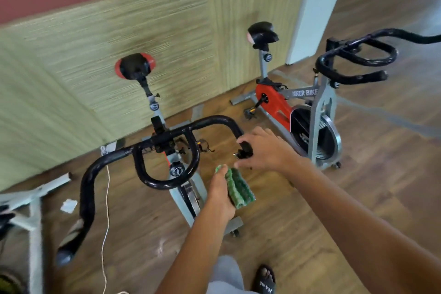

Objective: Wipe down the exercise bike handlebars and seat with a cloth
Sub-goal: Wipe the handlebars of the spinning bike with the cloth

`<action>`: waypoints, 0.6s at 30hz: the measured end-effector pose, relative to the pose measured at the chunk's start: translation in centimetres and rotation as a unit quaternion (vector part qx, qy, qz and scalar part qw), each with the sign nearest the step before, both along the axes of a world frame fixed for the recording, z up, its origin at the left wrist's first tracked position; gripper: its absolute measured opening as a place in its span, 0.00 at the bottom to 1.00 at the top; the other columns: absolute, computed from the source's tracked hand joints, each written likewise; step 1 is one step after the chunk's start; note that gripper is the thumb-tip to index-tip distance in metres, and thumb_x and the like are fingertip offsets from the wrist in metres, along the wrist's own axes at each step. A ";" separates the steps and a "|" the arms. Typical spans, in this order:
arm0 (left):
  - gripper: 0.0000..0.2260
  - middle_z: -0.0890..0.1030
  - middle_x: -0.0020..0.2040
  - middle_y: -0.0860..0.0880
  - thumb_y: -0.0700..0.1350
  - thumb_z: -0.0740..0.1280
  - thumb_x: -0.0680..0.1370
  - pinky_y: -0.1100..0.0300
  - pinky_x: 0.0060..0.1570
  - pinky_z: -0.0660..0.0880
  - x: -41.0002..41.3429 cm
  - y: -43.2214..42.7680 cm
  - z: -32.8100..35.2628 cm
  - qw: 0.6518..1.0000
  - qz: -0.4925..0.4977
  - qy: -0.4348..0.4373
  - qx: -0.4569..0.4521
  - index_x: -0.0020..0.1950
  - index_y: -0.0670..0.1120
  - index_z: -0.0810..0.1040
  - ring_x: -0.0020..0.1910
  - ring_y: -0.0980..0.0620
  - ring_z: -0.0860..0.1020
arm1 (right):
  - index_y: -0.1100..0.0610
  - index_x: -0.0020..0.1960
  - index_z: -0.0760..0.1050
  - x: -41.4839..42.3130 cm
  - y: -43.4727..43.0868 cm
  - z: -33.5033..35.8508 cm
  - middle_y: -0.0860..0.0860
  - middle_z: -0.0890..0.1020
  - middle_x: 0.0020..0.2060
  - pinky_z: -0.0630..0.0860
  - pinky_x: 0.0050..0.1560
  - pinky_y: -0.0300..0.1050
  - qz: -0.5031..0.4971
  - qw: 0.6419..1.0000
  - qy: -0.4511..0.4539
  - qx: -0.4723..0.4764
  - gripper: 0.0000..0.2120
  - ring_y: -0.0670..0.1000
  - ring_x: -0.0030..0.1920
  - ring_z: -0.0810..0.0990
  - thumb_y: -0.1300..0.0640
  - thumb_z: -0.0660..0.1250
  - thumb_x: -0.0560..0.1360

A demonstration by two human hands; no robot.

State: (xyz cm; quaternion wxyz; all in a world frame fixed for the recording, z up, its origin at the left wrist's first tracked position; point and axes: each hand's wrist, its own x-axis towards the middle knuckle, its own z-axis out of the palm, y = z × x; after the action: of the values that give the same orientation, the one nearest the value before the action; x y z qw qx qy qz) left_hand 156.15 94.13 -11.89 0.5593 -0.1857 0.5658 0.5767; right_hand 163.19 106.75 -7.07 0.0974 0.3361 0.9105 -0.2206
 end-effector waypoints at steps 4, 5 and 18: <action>0.17 0.80 0.49 0.41 0.54 0.65 0.81 0.45 0.56 0.77 -0.2 1.1 -0.6 0.999 0.030 0.016 -0.004 0.61 0.42 0.77 0.46 0.43 0.79 | 0.52 0.59 0.78 -2.2 0.7 -0.4 0.52 0.76 0.57 0.77 0.56 0.53 0.036 0.994 -0.092 0.033 0.21 0.57 0.59 0.77 0.40 0.73 0.72; 0.18 0.81 0.50 0.41 0.54 0.67 0.80 0.44 0.57 0.77 -0.4 1.4 -0.8 0.999 0.030 0.025 0.000 0.61 0.42 0.76 0.47 0.42 0.80 | 0.53 0.50 0.79 -2.4 1.2 -0.6 0.52 0.79 0.51 0.78 0.51 0.51 0.015 0.998 -0.067 0.013 0.13 0.56 0.53 0.80 0.44 0.74 0.72; 0.25 0.81 0.56 0.40 0.62 0.67 0.77 0.51 0.42 0.81 1.2 3.5 -2.1 0.998 0.008 0.048 -0.030 0.65 0.45 0.74 0.46 0.42 0.83 | 0.63 0.44 0.74 6.6 2.3 -7.5 0.57 0.75 0.39 0.80 0.33 0.43 -0.400 0.511 0.292 -0.702 0.09 0.52 0.35 0.75 0.63 0.72 0.68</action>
State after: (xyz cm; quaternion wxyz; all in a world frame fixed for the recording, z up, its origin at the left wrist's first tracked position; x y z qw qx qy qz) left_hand 157.32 97.63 -13.99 0.5212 -0.1785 0.6075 0.5722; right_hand 169.74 109.04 -14.62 -0.0684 0.4035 0.2042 -0.8893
